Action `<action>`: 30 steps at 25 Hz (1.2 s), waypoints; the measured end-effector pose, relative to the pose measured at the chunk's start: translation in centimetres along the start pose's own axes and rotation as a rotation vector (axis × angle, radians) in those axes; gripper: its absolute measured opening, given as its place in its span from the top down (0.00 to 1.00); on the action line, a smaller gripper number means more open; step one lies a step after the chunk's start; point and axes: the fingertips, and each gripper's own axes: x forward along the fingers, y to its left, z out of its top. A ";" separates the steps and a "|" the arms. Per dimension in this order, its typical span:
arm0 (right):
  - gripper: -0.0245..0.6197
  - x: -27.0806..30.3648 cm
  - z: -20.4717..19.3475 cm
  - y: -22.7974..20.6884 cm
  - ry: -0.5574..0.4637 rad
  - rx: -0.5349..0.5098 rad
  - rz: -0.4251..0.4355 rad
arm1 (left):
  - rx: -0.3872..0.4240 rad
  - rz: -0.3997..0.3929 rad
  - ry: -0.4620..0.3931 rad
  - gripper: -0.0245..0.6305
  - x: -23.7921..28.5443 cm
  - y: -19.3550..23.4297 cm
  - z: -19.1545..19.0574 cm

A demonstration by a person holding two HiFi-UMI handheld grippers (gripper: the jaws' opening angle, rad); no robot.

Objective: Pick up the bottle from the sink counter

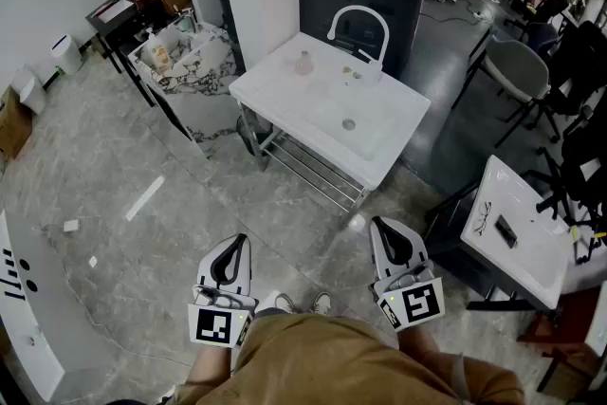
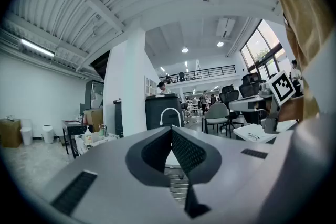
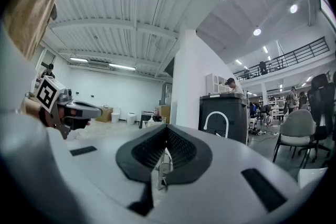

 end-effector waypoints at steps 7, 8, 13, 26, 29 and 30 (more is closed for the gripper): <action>0.96 -0.7 -1.5 -1.9 0.025 0.014 -0.001 | -0.014 -0.022 -0.008 0.96 0.9 -1.8 -0.4; 0.96 -0.6 -1.5 -2.1 0.025 0.013 0.004 | -0.017 -0.015 -0.002 0.96 1.0 -1.8 -0.4; 0.96 -0.3 -1.5 -3.1 -0.005 0.075 0.031 | -0.015 -0.005 0.012 0.96 1.5 -2.6 -0.6; 0.95 0.9 -2.8 -4.8 0.006 0.065 0.092 | -0.009 0.033 0.024 0.96 3.4 -3.8 -1.3; 0.95 1.5 -3.1 -5.0 0.009 0.065 0.096 | -0.007 0.037 0.030 0.96 3.7 -3.7 -1.7; 0.96 1.7 -3.1 -5.0 0.009 0.064 0.100 | -0.008 0.038 0.031 0.96 3.9 -3.5 -1.7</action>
